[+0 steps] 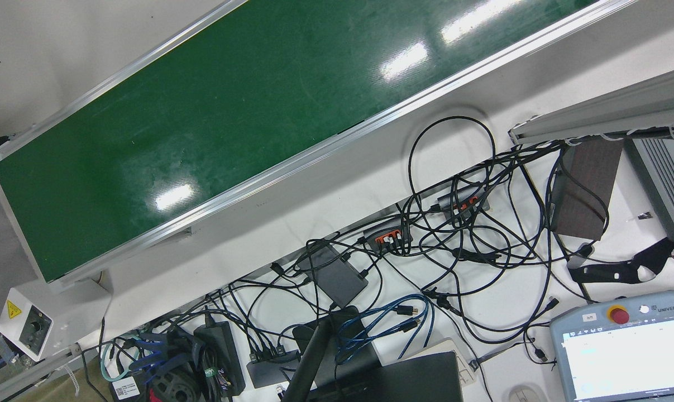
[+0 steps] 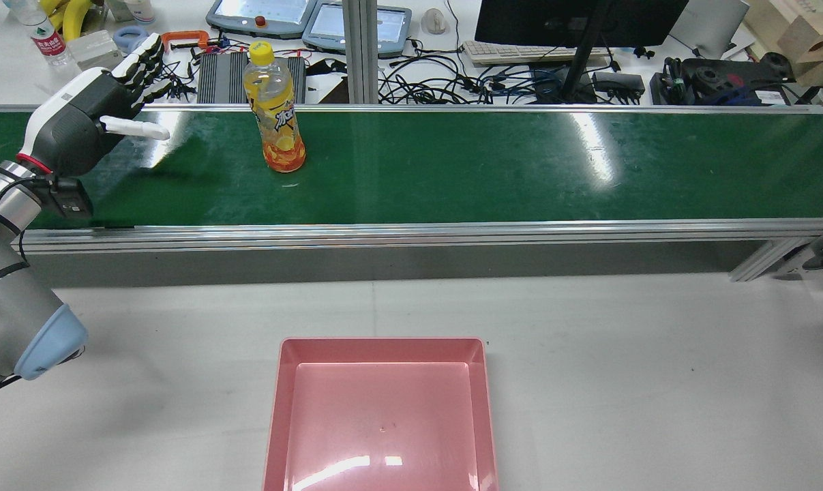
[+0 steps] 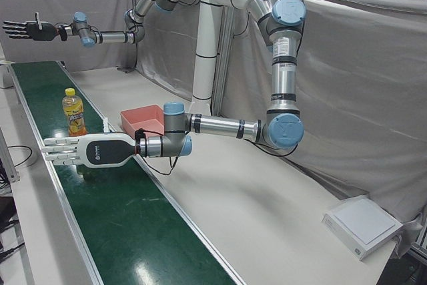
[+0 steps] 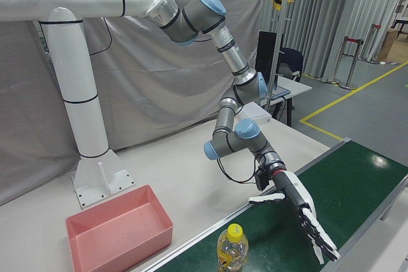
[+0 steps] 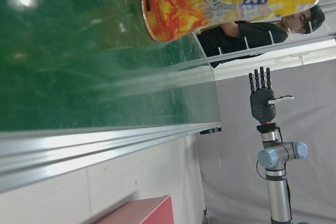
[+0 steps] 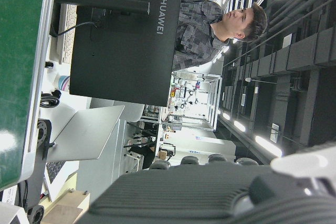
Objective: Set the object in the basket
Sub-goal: 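Bring the open left hand beside the bottle, fingers around it, then close the left hand around the orange bottle and lift it, then carry the held bottle with the left hand over the pink tray, then open the left hand to drop the bottle into the pink tray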
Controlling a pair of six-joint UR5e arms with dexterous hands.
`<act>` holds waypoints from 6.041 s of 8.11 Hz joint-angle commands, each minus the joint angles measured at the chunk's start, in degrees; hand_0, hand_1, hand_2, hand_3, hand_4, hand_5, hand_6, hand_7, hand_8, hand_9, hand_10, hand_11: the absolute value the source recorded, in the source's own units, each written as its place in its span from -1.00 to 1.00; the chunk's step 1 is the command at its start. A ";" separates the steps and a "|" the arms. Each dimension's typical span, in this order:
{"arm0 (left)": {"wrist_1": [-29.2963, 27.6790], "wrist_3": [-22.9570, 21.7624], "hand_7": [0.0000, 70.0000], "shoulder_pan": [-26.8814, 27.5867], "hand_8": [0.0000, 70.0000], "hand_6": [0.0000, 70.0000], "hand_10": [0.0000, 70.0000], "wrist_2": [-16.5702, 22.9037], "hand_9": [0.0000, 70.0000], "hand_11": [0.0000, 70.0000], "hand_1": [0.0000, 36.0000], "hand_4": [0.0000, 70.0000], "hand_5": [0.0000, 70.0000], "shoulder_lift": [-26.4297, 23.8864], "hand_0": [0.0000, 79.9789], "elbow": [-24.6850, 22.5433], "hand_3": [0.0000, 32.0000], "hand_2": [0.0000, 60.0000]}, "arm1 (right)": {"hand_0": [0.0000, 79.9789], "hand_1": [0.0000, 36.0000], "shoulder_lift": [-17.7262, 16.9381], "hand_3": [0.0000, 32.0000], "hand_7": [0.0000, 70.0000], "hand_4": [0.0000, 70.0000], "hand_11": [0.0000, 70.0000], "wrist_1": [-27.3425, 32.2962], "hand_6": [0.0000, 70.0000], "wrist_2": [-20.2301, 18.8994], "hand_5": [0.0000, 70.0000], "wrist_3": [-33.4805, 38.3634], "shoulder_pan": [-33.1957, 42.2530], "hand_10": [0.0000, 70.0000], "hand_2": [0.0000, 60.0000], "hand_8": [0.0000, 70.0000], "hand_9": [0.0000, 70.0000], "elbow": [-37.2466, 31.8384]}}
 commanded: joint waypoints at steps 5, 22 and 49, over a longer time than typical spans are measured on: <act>6.00 -0.47 -1.00 0.37 -1.00 -1.00 -0.82 -3.55 -0.93 -0.70 -0.40 -1.00 -0.88 -6.88 0.17 0.44 -1.00 -1.00 | -1.00 -1.00 0.07 -1.00 -1.00 -1.00 -1.00 0.00 -1.00 0.00 -1.00 0.00 0.00 -1.00 -1.00 -1.00 -1.00 0.00; 10.17 -0.90 -0.13 4.24 -0.20 -0.51 0.20 -3.55 0.19 0.72 0.12 -0.07 0.01 -7.22 0.21 -2.44 -1.00 0.72 | -1.00 -1.00 0.07 -1.00 -1.00 -1.00 -1.00 0.00 -1.00 0.00 -1.00 0.00 0.00 -1.00 -1.00 -1.00 -1.00 0.00; 31.75 9.03 -0.99 26.57 -0.99 -1.00 -0.83 11.66 -0.96 -0.71 -0.63 -1.00 -0.91 -14.79 0.17 -21.27 -1.00 -1.00 | -1.00 -1.00 -0.02 -1.00 -1.00 -1.00 -1.00 0.00 -1.00 0.00 -1.00 0.00 0.00 -1.00 -1.00 -1.00 -1.00 0.00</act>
